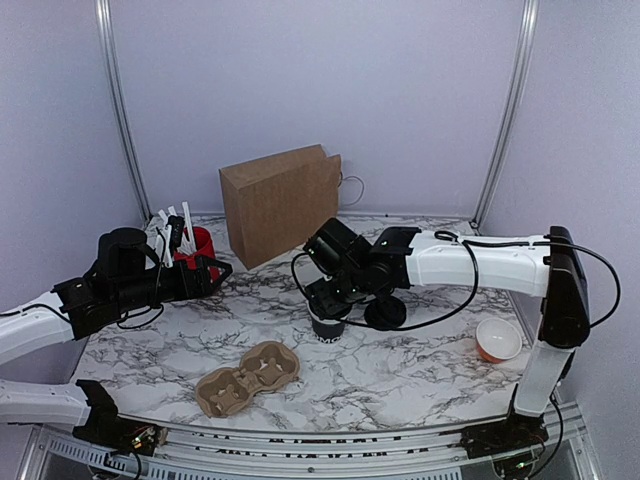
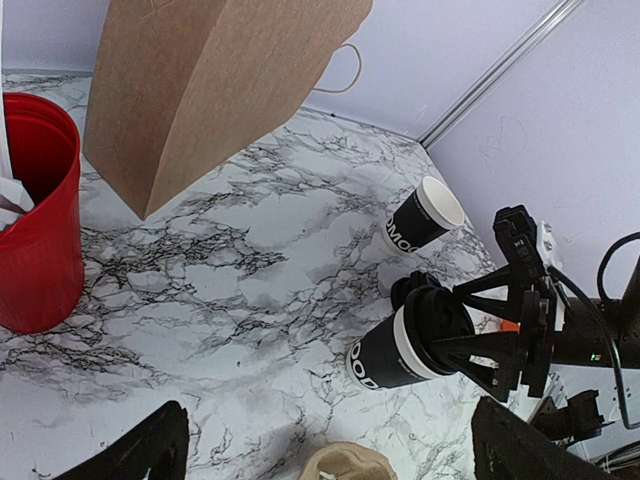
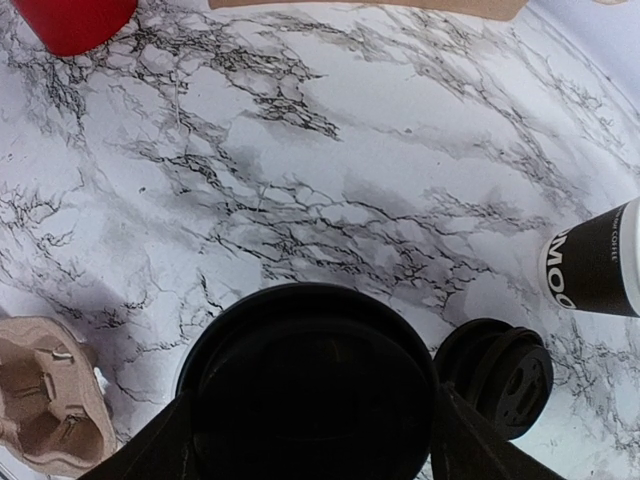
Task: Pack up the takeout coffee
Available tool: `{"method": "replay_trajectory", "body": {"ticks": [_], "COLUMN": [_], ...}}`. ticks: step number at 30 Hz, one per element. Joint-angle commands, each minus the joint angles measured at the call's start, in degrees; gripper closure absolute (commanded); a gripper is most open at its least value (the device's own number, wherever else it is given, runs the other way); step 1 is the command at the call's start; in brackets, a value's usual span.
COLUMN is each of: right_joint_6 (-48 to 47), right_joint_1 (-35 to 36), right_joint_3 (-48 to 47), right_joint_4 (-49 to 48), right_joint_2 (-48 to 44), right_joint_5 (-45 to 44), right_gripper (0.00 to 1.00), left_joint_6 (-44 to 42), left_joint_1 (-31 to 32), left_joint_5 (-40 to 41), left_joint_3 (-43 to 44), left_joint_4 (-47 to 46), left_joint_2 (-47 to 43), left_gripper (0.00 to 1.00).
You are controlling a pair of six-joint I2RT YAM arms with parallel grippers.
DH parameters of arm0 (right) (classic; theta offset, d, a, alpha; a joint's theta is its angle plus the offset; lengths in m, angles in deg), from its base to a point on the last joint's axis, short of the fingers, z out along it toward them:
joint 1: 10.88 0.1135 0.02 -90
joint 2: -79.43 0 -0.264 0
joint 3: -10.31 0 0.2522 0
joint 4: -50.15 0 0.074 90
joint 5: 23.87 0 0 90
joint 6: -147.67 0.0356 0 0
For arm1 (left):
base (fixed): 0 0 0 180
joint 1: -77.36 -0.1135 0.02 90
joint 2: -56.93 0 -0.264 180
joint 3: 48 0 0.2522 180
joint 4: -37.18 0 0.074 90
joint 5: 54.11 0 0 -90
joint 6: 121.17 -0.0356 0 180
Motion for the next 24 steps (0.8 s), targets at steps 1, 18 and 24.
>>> {"method": "replay_trajectory", "body": {"ticks": [1, 18, 24], "right_joint_6": [-0.75, -0.93, -0.88], "right_joint_1": [0.70, 0.79, 0.79], "right_joint_3": [-1.91, -2.53, -2.86], "right_joint_4": [1.37, 1.35, 1.36], "right_joint_2": [0.92, -1.04, -1.07], "right_joint_5": [0.21, -1.92, -2.04], "right_gripper": [0.25, 0.25, 0.25], "left_joint_6": [-0.71, -0.78, -0.82], "left_joint_1": [0.28, 0.28, 0.28], "left_joint_5": [0.48, -0.01, 0.04], "left_joint_3": [-0.54, -0.17, 0.00], "left_joint_4": [-0.98, -1.46, -1.54], "left_joint_2": [-0.14, 1.10, 1.49], "left_gripper": [0.01, 0.01, 0.01]}}
